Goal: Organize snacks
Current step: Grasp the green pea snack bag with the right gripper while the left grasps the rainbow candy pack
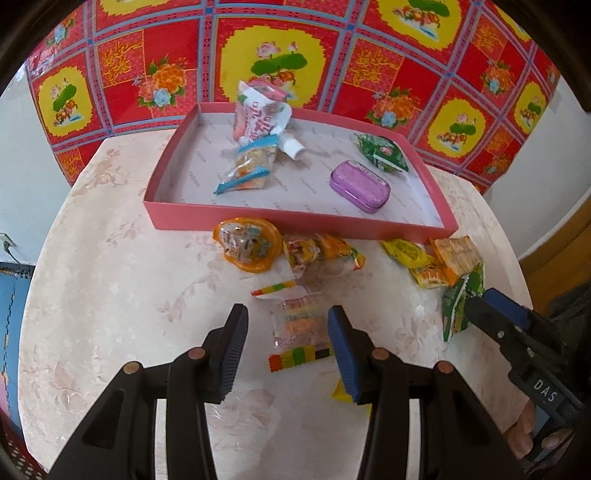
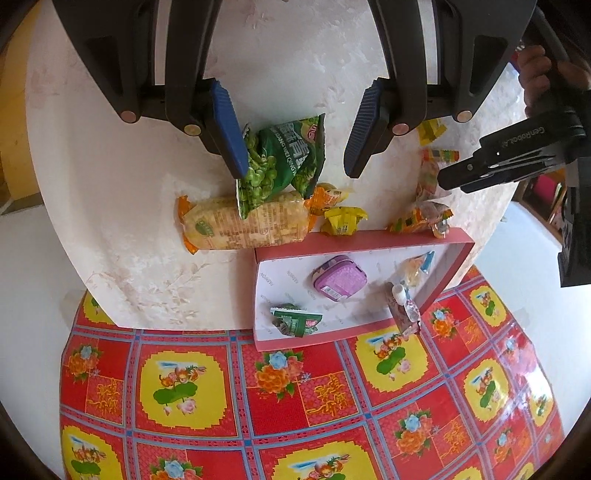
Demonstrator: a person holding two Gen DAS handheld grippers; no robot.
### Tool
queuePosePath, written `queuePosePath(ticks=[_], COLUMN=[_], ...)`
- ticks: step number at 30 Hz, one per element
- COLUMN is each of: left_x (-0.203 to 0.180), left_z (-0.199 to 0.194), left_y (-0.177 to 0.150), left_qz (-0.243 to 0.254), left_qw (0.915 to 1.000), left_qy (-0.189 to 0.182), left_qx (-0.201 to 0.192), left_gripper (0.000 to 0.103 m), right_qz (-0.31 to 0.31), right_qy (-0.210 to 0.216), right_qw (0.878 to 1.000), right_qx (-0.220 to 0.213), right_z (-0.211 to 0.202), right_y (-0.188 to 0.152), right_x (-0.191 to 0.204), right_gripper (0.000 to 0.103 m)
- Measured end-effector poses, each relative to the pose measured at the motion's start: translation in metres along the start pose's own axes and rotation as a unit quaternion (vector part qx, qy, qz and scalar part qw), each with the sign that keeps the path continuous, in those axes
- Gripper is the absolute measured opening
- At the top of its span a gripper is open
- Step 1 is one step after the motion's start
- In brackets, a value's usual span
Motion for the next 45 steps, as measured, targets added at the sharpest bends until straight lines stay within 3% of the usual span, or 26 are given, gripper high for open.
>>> queuePosePath(ticks=[4,8,14,26,30,36,39,45], left_x=[-0.006,-0.008,-0.011,-0.013,-0.013,-0.009,-0.009,-0.005], left_z=[0.003,0.007,0.010,0.014,0.014,0.013,0.012,0.007], left_y=[-0.002,-0.004,-0.005,-0.005,-0.006,-0.005,-0.006,-0.008], left_qz=[0.012,0.014,0.017,0.031,0.038,0.032,0.030,0.021], left_qw=[0.9999,0.9999,0.9998,0.9993,0.9986,0.9989,0.9990,0.9993], left_qy=[0.005,0.002,0.001,0.005,0.026,0.018,0.016,0.013], left_qx=[0.003,0.007,0.006,-0.020,-0.028,-0.028,-0.027,-0.029], left_gripper=[0.048,0.048,0.049,0.050,0.036,0.034,0.034,0.034], right_qz=[0.002,0.007,0.022,0.026,0.029,0.028,0.035,0.034], right_qy=[-0.017,-0.026,-0.017,-0.007,0.000,0.001,0.017,0.019], right_qw=[1.000,1.000,0.999,0.999,0.999,1.000,0.999,0.999], right_qx=[-0.006,-0.001,0.020,0.017,0.016,0.013,0.015,0.012], right_z=[-0.001,0.003,0.015,0.020,0.020,0.021,0.021,0.016], right_y=[0.000,0.000,-0.004,-0.005,-0.005,-0.005,-0.005,-0.008], right_x=[-0.003,-0.010,-0.017,-0.018,-0.018,-0.018,-0.018,-0.013], right_gripper=[0.056,0.069,0.069,0.069,0.069,0.069,0.058,0.049])
Point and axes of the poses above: each gripper's, at about its wrist camera, not at the fingertips, and z roughly the way its jaws point, x to its left, y to its top, the point moved 1 cm from there along z, roughly the way its jaws point, and after that the axes turned 4 degrees about y, right-handed, at the moved point
